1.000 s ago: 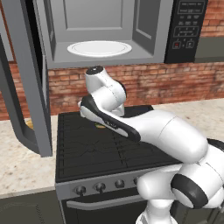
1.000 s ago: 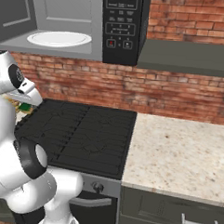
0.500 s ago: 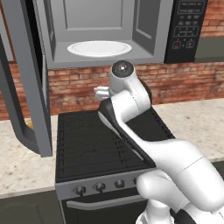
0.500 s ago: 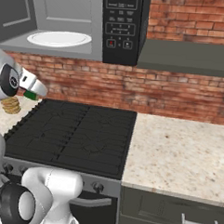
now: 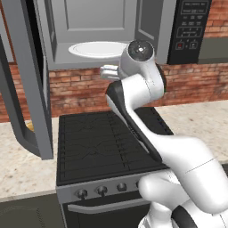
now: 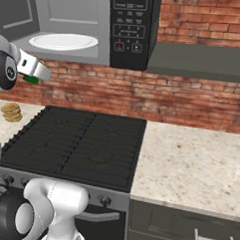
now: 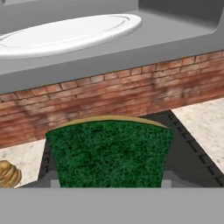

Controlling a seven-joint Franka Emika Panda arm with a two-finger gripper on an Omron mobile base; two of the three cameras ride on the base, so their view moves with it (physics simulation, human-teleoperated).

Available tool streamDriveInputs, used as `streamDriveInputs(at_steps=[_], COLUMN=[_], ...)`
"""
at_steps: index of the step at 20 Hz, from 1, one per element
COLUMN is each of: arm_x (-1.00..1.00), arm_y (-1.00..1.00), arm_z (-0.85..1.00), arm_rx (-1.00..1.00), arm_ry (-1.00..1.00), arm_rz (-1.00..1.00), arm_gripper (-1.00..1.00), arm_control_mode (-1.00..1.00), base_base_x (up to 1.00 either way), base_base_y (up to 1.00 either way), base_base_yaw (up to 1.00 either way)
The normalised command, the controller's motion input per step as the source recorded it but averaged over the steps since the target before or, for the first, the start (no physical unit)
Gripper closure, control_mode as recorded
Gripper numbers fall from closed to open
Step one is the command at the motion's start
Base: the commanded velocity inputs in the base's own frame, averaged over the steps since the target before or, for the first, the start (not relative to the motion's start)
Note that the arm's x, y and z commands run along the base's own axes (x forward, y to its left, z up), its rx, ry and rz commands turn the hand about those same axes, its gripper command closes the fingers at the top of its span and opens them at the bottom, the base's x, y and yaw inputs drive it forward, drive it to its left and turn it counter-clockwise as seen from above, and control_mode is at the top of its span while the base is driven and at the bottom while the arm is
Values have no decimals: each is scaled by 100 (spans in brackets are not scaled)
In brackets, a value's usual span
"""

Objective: Place the sponge inside the microwave to prepare for sanitizing.

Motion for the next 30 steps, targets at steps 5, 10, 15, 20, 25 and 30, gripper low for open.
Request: streamDriveInputs(at_steps=[5, 10, 15, 20, 25, 30], arm_x=[0, 0, 10, 65, 54, 22], arm_y=[-6, -2, -5, -17, -1, 3], arm_z=[67, 51, 15, -12, -6, 22], arm_rx=[-5, -9, -3, -6, -6, 0], arm_ry=[-1, -3, -7, 0, 0, 0], arm_rz=[0, 0, -1, -6, -3, 0], arm_gripper=[100, 100, 100, 100, 100, 100], arm_control_mode=[-100, -100, -100, -100, -100, -100], base_base_x=[0, 0, 0, 0, 0, 0], base_base_y=[0, 0, 0, 0, 0, 0], base_base_yaw=[0, 0, 0, 0, 0, 0])
